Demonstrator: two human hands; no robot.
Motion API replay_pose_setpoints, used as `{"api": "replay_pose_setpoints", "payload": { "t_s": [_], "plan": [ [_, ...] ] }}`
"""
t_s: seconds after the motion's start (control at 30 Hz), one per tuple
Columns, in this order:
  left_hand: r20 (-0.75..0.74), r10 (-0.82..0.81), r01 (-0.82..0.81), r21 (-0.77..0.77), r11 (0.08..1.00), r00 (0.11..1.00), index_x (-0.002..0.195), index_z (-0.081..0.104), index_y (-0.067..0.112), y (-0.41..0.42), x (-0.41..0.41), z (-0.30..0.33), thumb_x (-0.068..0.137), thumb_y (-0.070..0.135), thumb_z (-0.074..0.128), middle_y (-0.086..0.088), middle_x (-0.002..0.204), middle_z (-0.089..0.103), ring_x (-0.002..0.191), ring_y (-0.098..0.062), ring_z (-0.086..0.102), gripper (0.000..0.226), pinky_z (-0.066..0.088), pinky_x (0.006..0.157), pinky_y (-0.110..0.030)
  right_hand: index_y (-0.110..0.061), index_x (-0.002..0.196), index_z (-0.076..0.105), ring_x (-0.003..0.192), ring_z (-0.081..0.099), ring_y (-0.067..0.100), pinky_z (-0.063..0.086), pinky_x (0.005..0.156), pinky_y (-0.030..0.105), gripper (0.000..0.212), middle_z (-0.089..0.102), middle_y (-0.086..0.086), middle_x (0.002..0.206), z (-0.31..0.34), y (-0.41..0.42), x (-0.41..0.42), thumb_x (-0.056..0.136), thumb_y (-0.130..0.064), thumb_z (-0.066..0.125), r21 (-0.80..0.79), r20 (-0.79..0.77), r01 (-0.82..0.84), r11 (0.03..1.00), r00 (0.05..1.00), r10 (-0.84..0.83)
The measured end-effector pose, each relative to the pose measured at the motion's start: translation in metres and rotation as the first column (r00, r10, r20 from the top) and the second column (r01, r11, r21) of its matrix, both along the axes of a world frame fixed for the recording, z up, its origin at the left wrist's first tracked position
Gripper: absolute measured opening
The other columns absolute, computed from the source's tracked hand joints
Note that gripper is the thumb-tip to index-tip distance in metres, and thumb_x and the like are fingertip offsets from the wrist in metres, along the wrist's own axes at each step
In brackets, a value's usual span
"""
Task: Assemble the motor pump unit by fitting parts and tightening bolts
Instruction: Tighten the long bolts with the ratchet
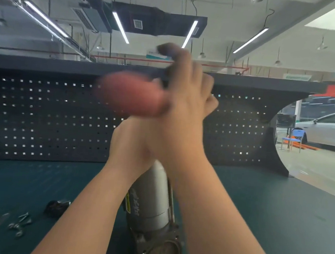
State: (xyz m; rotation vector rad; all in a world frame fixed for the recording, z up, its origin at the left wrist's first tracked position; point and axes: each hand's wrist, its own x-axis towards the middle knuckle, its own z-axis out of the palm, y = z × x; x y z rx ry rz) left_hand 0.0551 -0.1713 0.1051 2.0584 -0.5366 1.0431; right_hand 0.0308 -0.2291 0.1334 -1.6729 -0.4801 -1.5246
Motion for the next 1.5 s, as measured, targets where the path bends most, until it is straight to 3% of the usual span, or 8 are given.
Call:
{"api": "replay_pose_setpoints", "payload": {
  "t_s": [0.3, 0.43, 0.6, 0.93, 1.07, 1.2, 1.37, 1.5],
  "plan": [
    [-0.039, -0.16, 0.153, -0.137, 0.979, 0.986, 0.06, 0.072, 0.036, 0.003, 0.005, -0.001, 0.087, 0.048, 0.061, 0.02, 0.058, 0.067, 0.061, 0.003, 0.06, 0.032, 0.044, 0.059, -0.02, -0.028, 0.112, 0.048, 0.086, 0.054, 0.007, 0.041, 0.065, 0.022, 0.023, 0.051, -0.007, 0.095, 0.0, -0.063, 0.016, 0.089, -0.028, 0.052, 0.615, -0.182, -0.22, 0.758, 0.895, 0.407],
    [0.033, 0.045, -0.046, 0.024, 0.999, 0.998, 0.045, 0.057, 0.024, 0.003, 0.006, -0.001, 0.085, 0.031, 0.048, 0.006, 0.048, 0.059, 0.056, -0.007, 0.055, 0.041, 0.036, 0.056, -0.021, -0.031, 0.095, 0.045, 0.093, 0.051, 0.023, 0.042, 0.09, 0.038, 0.014, 0.052, -0.007, 0.089, 0.006, -0.013, 0.001, 0.082, -0.024, 0.046, 0.322, -0.044, -0.071, 0.944, 0.995, 0.09],
    [0.2, -0.588, 0.62, -0.31, 0.721, 0.784, 0.1, 0.064, 0.02, 0.009, 0.006, -0.005, 0.096, 0.047, 0.037, 0.003, 0.089, 0.063, 0.086, -0.013, 0.065, 0.038, 0.047, 0.084, -0.028, -0.029, 0.122, 0.055, 0.1, 0.04, 0.022, 0.029, 0.088, 0.048, 0.036, 0.053, -0.003, 0.108, -0.009, 0.019, 0.0, 0.088, -0.026, 0.044, -0.16, 0.112, 0.255, 0.954, 0.965, -0.239],
    [-0.032, -0.118, 0.113, -0.126, 0.986, 0.993, 0.072, 0.076, 0.032, 0.002, 0.005, -0.001, 0.086, 0.054, 0.059, 0.019, 0.066, 0.07, 0.071, -0.002, 0.065, 0.031, 0.048, 0.069, -0.022, -0.03, 0.11, 0.046, 0.091, 0.05, 0.011, 0.038, 0.067, 0.028, 0.022, 0.049, -0.003, 0.1, -0.003, -0.062, 0.016, 0.088, -0.032, 0.05, 0.604, -0.181, -0.178, 0.777, 0.919, 0.351],
    [-0.016, 0.0, -0.002, -0.123, 0.992, 1.0, 0.053, 0.059, 0.026, 0.002, 0.004, -0.004, 0.078, 0.049, 0.041, 0.006, 0.054, 0.062, 0.058, -0.014, 0.049, 0.039, 0.031, 0.05, -0.025, -0.026, 0.114, 0.044, 0.09, 0.056, 0.005, 0.043, 0.083, 0.03, 0.036, 0.054, 0.0, 0.1, 0.007, -0.019, -0.001, 0.079, -0.02, 0.045, 0.372, -0.015, -0.085, 0.924, 0.995, 0.098],
    [-0.043, -0.164, 0.151, -0.218, 0.964, 0.986, 0.124, 0.061, 0.0, -0.001, -0.002, 0.001, 0.096, 0.014, 0.031, -0.017, 0.126, 0.063, 0.068, 0.009, 0.058, 0.043, 0.039, 0.059, 0.0, -0.029, 0.123, 0.052, 0.099, 0.037, 0.02, 0.029, 0.087, 0.046, 0.052, 0.051, -0.004, 0.106, -0.008, 0.018, -0.007, 0.073, -0.013, 0.045, -0.092, 0.102, 0.23, 0.969, 0.97, -0.22],
    [-0.013, -0.144, 0.141, -0.11, 0.984, 0.99, 0.056, 0.068, 0.034, 0.005, 0.002, -0.003, 0.088, 0.043, 0.058, 0.015, 0.051, 0.061, 0.052, 0.0, 0.056, 0.035, 0.038, 0.054, -0.021, -0.05, 0.094, 0.057, 0.078, 0.049, 0.01, 0.038, 0.09, 0.044, 0.038, 0.059, -0.025, 0.078, 0.01, -0.044, 0.006, 0.084, -0.013, 0.051, 0.132, -0.025, -0.065, 0.989, 0.997, 0.069],
    [-0.05, -0.176, 0.168, -0.14, 0.976, 0.983, 0.073, 0.076, 0.032, 0.003, 0.005, -0.003, 0.089, 0.049, 0.06, 0.027, 0.069, 0.069, 0.066, 0.008, 0.064, 0.029, 0.047, 0.068, -0.02, -0.032, 0.107, 0.049, 0.1, 0.049, 0.019, 0.039, 0.077, 0.034, 0.022, 0.051, -0.003, 0.106, 0.0, -0.065, 0.013, 0.085, -0.03, 0.053, 0.61, -0.182, -0.178, 0.772, 0.917, 0.355]
  ]
}}
